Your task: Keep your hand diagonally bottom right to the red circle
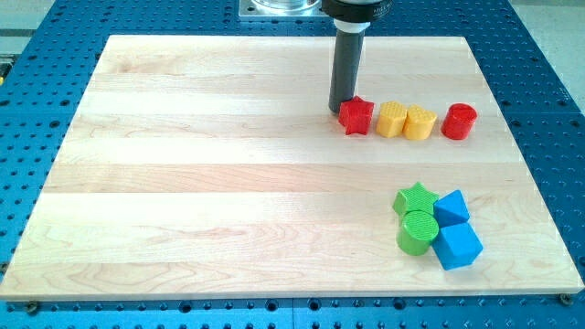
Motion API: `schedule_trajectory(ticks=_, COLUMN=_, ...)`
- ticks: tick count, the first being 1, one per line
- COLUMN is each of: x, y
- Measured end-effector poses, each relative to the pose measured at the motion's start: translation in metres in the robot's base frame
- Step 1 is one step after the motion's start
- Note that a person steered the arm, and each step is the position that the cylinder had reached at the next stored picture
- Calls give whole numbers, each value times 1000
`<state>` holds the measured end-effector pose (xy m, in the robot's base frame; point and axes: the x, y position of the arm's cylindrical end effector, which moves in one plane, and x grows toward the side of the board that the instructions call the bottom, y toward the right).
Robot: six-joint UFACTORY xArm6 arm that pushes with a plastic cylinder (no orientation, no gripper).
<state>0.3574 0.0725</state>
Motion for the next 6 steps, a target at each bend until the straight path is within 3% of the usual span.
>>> schedule_trajectory(ticks=2, x=15, y=2)
schedule_trajectory(ticks=3, x=15, y=-28)
schedule_trajectory(ticks=4, x=45, y=-76)
schedule_trajectory(ticks=5, x=82, y=-89)
schedule_trajectory(ticks=6, x=87, y=-89)
